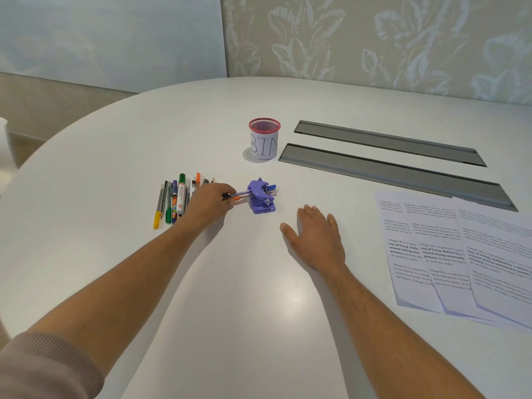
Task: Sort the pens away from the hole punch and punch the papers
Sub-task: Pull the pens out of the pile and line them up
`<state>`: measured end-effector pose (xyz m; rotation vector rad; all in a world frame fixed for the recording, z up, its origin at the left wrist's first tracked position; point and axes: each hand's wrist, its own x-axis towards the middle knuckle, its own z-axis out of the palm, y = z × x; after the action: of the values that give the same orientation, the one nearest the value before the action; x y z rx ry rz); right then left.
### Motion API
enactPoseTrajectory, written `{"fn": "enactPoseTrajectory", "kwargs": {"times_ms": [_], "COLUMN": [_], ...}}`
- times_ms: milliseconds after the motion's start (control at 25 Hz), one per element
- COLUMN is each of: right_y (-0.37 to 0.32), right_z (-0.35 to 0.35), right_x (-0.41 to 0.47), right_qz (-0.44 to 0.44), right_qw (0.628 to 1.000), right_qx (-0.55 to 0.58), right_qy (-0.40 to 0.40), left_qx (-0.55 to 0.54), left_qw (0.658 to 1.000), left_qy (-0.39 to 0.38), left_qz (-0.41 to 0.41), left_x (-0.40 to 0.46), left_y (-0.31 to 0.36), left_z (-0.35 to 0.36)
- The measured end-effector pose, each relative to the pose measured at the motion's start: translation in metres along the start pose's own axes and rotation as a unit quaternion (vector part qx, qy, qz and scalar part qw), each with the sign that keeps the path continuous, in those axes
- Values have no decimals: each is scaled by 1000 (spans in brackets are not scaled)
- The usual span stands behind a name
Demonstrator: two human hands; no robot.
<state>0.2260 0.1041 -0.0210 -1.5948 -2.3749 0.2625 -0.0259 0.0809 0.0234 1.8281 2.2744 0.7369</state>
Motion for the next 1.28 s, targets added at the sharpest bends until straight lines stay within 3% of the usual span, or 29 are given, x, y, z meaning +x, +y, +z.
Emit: {"fn": "enactPoseTrajectory", "kwargs": {"times_ms": [520, 880, 1040, 1280], "right_y": [-1, 0, 1, 0], "right_z": [0, 3, 3, 2], "right_x": [0, 1, 1, 0], "right_qz": [6, 3, 8, 7], "right_qw": [1000, 1000, 1000, 1000], "right_qx": [-2, -26, -24, -22], "right_qy": [-4, 0, 1, 2], "left_qx": [-42, -87, -41, 37], "left_qw": [995, 972, 958, 969], "left_qy": [49, 171, 229, 203], "left_qz": [-77, -138, -168, -132], "left_x": [-30, -38, -42, -47], "left_y": [-29, -55, -53, -49], "left_z": [-38, -47, -43, -27]}}
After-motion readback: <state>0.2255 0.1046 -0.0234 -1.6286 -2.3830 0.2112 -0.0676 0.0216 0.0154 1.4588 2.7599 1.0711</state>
